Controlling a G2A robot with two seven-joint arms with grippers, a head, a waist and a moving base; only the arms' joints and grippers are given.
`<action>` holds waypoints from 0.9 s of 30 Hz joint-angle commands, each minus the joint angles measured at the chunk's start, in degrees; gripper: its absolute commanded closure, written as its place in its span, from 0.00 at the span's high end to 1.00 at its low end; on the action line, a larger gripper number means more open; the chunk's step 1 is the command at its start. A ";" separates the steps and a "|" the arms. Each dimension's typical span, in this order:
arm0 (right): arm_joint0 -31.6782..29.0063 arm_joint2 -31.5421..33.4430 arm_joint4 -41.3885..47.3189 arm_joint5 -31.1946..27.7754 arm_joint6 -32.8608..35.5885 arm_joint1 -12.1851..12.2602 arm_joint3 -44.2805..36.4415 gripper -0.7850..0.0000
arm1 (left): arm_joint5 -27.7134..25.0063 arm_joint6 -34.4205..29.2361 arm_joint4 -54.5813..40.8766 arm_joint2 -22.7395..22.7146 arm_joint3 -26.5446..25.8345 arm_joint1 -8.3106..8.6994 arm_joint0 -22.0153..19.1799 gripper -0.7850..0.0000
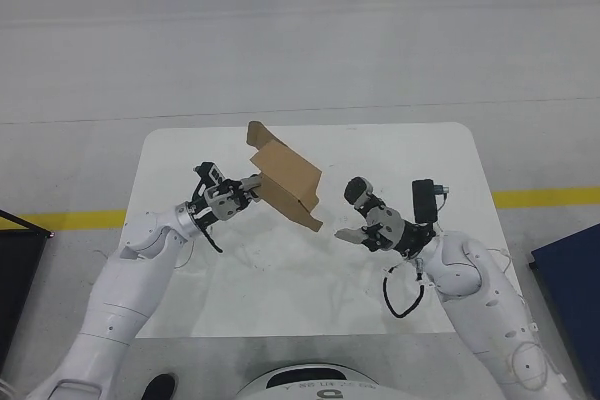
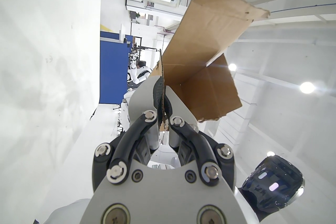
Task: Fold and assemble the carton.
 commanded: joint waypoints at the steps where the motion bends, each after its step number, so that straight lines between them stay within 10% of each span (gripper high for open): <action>1: 0.38 -0.78 -1.98 -0.39 -0.44 -0.12 -0.19 0.84 | 0.21 0.31 0.42 -0.17 -0.19 0.05 0.17 0.00; 3: 0.59 -1.24 -3.29 -0.32 -1.36 -0.25 -0.08 1.00 | 0.22 0.83 0.71 -0.32 -0.21 0.06 0.32 0.00; 14: 0.82 -0.70 -8.90 1.75 0.02 -0.13 -2.40 1.00 | -2.21 5.92 3.75 -0.84 -0.83 -0.05 0.71 0.00; 27: -1.92 -3.11 -28.46 6.12 -3.46 -0.03 -7.59 0.55 | -0.21 4.72 2.89 1.17 -0.87 -0.56 0.59 0.00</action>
